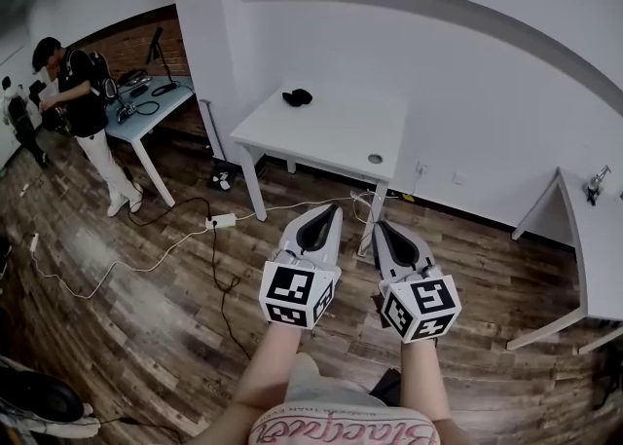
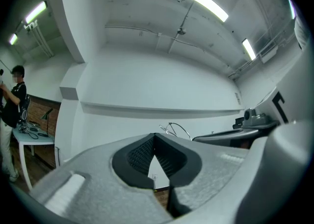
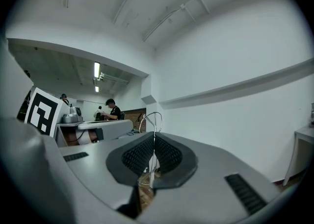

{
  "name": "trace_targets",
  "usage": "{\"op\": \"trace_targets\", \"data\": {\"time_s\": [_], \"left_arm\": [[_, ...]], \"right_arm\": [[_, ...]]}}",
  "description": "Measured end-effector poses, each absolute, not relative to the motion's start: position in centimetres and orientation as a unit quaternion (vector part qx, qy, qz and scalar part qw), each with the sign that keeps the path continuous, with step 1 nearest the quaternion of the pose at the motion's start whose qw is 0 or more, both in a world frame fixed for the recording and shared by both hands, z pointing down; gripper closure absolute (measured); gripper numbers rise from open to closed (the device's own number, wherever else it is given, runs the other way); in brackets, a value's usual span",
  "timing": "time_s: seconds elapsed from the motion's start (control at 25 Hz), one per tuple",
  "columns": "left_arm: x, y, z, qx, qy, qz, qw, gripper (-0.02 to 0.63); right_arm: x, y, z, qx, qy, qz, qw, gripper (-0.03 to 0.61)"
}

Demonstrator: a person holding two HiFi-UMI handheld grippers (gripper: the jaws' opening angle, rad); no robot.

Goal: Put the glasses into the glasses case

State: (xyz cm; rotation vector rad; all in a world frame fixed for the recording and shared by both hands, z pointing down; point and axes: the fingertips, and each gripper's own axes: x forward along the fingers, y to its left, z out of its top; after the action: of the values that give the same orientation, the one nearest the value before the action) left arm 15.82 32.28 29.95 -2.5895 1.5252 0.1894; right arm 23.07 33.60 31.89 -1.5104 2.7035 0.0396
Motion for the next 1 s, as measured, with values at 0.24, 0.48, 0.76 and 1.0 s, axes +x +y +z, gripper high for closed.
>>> {"op": "trace_targets", "data": {"time_s": [0.24,0.48,0.76,1.0], "left_arm": [[15.6,30.9,29.6,-0.855,0.509,0.054,0.083,0.609],[14.0,27.1,30.3,-0.857,0.507,0.048,0.079,0.609],[12.0,21.0,29.5,-0.862,0.496,0.053,0.09,0.609],[8.7,15.3,29.0,-0.864,0.492,0.053,0.092,0.609]], "right_arm": [[23.1,31.9,32.0,-0.481,0.876,0.014,0.02,0.565],[21.4,28.3,31.5,-0.483,0.875,0.025,0.02,0.565],[18.6,22.5,31.3,-0.486,0.873,0.031,0.016,0.565],[15.3,16.5,31.3,-0.495,0.868,0.024,0.018,0.565]]}}
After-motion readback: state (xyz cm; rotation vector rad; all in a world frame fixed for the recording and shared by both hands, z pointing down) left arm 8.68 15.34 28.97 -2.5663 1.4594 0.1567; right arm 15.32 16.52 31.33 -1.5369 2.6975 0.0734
